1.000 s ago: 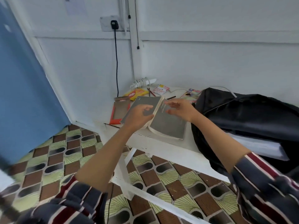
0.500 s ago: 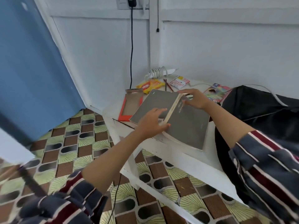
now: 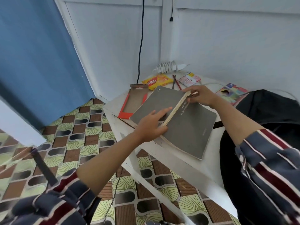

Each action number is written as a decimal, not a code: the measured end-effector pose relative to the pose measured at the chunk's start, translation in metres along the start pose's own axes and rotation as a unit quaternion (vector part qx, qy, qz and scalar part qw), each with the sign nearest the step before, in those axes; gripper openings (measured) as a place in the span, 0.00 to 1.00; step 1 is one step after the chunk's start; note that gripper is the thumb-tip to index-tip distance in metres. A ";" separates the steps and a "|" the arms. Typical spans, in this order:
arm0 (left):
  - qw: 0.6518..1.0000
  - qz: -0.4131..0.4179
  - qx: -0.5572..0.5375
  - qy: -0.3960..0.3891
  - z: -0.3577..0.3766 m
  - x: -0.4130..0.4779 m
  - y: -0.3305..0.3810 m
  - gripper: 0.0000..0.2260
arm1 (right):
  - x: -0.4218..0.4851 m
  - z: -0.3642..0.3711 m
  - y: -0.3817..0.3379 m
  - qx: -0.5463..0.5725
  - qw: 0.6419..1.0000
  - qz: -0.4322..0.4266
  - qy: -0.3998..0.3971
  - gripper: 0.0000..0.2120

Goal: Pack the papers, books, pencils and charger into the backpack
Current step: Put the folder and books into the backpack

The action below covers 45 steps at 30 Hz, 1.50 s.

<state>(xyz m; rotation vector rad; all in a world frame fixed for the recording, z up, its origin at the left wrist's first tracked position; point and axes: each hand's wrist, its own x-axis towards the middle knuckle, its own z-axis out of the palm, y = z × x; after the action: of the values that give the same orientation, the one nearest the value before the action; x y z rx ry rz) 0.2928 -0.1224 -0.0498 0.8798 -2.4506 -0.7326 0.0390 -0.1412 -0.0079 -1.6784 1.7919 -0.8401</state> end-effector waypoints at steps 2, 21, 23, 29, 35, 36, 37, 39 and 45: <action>0.999 0.012 -0.030 0.013 0.000 -0.001 -0.002 0.30 | -0.002 0.001 -0.001 0.011 1.000 -0.024 0.011 0.19; 0.987 0.110 -0.089 0.080 -0.041 -0.004 0.022 0.18 | -0.026 -0.024 -0.044 0.071 0.988 -0.110 0.087 0.09; 0.982 0.123 -0.112 0.089 -0.046 -0.005 0.028 0.18 | -0.031 -0.028 -0.051 0.077 0.985 -0.124 0.096 0.10; 0.970 0.154 -0.142 0.121 -0.063 -0.007 0.047 0.17 | -0.047 -0.042 -0.064 0.119 0.977 -0.148 0.101 0.14; 0.931 0.080 -0.272 0.231 -0.086 0.001 0.055 0.14 | -0.065 -0.052 -0.083 0.205 0.953 -0.182 0.132 0.07; 0.914 0.078 -0.305 0.255 -0.092 0.003 0.060 0.14 | -0.068 -0.054 -0.087 0.212 0.949 -0.184 0.143 0.07; 0.900 0.079 -0.331 0.272 -0.096 0.006 0.064 0.13 | -0.071 -0.054 -0.092 0.214 0.946 -0.188 0.156 0.08; 0.879 0.081 -0.358 0.304 -0.102 0.010 0.067 0.14 | -0.075 -0.055 -0.100 0.223 0.937 -0.198 0.183 0.11; 0.886 0.080 -0.387 0.243 -0.097 0.009 0.060 0.18 | -0.098 -0.064 -0.109 0.298 0.891 -0.203 0.276 0.11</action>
<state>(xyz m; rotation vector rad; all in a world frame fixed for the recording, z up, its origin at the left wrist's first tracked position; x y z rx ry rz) 0.3126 -0.1213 0.0625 0.4519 -1.5486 -1.1408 0.0708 -0.0422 0.1136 -1.4797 1.2664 -1.9846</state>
